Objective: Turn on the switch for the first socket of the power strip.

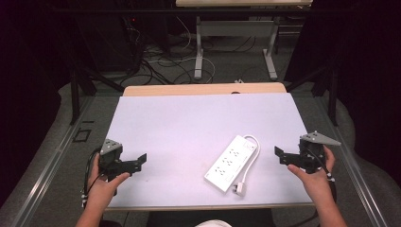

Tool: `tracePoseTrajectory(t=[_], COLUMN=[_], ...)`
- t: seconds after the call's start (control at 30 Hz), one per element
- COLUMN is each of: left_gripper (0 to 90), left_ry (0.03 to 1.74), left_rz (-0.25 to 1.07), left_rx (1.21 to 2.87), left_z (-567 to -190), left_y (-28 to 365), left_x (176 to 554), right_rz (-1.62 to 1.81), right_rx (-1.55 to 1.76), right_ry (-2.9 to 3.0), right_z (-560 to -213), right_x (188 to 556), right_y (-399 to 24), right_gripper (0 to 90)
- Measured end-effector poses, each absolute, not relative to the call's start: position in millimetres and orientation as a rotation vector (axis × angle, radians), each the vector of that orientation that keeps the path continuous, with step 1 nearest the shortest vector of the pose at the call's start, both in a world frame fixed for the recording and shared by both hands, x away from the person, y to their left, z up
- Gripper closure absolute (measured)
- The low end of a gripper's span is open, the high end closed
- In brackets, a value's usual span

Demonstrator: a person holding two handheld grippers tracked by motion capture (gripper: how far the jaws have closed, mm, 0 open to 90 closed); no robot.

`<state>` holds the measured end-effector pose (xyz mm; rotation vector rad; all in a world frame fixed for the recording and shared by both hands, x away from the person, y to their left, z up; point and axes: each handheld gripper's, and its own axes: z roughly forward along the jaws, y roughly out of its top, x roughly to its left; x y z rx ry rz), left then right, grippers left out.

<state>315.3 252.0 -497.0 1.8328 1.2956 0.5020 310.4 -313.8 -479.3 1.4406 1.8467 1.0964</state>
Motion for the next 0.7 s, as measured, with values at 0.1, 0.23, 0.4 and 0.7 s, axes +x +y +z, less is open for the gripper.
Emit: tracePoseTrajectory(t=[0.1, 0.23, 0.4, 0.7], left_gripper=[0.4, 0.3, 0.3, 0.3], left_ry=[1.305, 1.309, 1.311, 1.304], left_rz=[0.494, 0.491, 0.477, 0.443], left_rx=[1.825, 1.819, 1.813, 1.784], left_z=[-497.6, -497.7, -497.2, -494.5], left_y=[252.7, 252.1, 251.5, 254.3], left_x=[316.1, 316.8, 314.1, 311.7], right_rz=[1.107, 1.105, 1.101, 1.091], right_rx=[1.443, 1.444, 1.436, 1.401], right_ry=[1.849, 1.841, 1.855, 1.883], right_z=[-479.0, -482.3, -482.8, -482.6], right_x=[309.2, 308.5, 309.1, 308.9], right_y=[-314.6, -316.8, -318.8, -310.4], right_gripper=[1.6, 1.8, 1.7, 6.4])
